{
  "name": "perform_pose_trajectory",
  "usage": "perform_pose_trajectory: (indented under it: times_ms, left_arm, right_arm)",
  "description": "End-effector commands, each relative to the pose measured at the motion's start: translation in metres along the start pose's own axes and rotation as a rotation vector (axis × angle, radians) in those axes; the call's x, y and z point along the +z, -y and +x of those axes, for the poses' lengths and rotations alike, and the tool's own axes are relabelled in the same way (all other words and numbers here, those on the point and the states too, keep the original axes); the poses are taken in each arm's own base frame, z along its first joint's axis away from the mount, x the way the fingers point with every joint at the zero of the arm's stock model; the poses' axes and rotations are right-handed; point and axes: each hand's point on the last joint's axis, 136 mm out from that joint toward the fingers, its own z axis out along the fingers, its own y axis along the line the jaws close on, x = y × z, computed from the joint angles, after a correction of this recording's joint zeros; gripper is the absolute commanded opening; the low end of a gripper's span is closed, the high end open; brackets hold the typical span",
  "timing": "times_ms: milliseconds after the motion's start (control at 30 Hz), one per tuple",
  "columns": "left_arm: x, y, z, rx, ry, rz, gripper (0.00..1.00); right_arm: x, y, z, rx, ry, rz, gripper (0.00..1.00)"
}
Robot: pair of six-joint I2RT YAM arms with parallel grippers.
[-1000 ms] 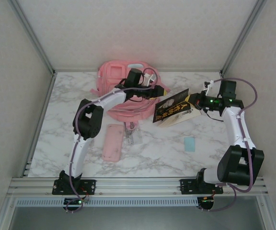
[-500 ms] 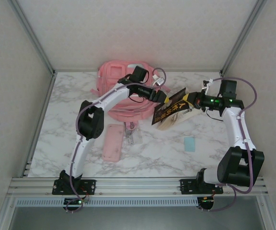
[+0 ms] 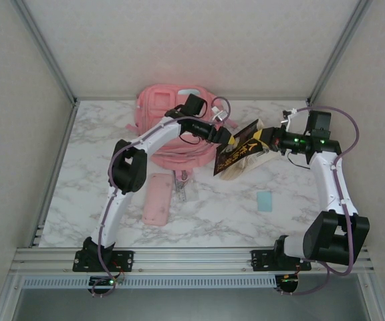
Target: Pack the student bag
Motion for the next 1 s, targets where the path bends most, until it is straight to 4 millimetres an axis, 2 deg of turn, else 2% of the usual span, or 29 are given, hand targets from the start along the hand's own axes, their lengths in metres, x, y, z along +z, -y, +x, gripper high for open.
perform_pose_trajectory:
  times_ms: [0, 167, 233, 333, 467, 567, 733, 967]
  left_arm:
    - [-0.038, 0.004, -0.018, -0.011, 0.086, -0.106, 0.84]
    - [-0.083, -0.007, -0.013, -0.113, 0.204, -0.208, 0.84]
    - [-0.099, -0.006, -0.004, -0.122, 0.237, -0.225, 0.85]
    - [-0.113, -0.003, 0.014, -0.112, 0.230, -0.222, 0.86]
    - [-0.112, 0.009, 0.036, -0.081, 0.155, -0.155, 0.86]
    - [-0.108, 0.015, 0.044, -0.072, 0.118, -0.093, 0.85]
    - [-0.097, 0.006, 0.052, -0.119, 0.072, -0.042, 0.84]
    - [-0.090, -0.013, 0.061, -0.154, 0.032, -0.067, 0.83]
  right_arm:
    - [-0.001, -0.043, 0.002, -0.102, -0.023, -0.107, 0.00]
    - [0.017, -0.059, 0.011, -0.132, -0.075, -0.132, 0.00]
    - [0.028, -0.063, 0.015, -0.137, -0.105, -0.151, 0.00]
    - [0.041, -0.063, 0.019, -0.140, -0.146, -0.174, 0.00]
    - [0.059, -0.051, 0.016, -0.124, -0.203, -0.223, 0.00]
    - [0.076, -0.031, 0.013, -0.103, -0.260, -0.237, 0.00]
    - [0.100, 0.007, 0.014, -0.104, -0.318, -0.207, 0.00]
    - [0.109, 0.025, 0.015, -0.122, -0.350, -0.193, 0.00]
